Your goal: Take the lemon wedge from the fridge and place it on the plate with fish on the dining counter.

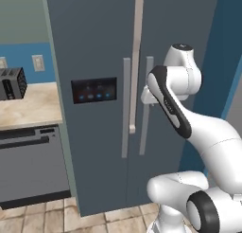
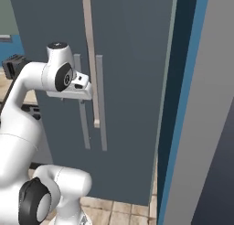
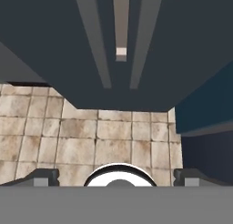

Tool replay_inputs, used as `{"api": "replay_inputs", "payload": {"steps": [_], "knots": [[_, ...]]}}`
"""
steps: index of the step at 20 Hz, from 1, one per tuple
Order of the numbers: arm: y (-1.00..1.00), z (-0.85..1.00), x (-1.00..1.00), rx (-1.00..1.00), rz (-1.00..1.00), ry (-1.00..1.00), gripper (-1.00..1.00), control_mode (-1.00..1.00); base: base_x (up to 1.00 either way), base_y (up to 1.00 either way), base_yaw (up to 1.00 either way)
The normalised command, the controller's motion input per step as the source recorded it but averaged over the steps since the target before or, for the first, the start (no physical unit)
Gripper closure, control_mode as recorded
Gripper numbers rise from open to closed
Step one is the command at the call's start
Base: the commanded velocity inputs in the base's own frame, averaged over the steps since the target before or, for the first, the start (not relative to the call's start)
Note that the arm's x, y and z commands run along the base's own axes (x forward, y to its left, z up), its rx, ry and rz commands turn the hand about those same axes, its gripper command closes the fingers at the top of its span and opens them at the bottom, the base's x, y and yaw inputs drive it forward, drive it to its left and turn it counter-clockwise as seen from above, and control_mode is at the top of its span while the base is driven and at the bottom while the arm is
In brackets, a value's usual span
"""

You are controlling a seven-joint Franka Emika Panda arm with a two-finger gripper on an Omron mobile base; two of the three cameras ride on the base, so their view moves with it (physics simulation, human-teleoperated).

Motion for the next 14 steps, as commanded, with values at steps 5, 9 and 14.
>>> {"api": "replay_inputs", "payload": {"steps": [5, 9, 14], "knots": [[0.0, 0.0, 0.0, 0.0, 0.0, 0.0, -1.0, 1.0, -0.29, 0.0, 0.0], [0.0, 0.0, 0.0, 0.0, 0.0, 0.0, -1.0, 1.0, -0.31, 0.0, 0.0], [0.0, 0.0, 0.0, 0.0, 0.0, 0.0, -1.0, 1.0, -0.37, 0.0, 0.0]]}}
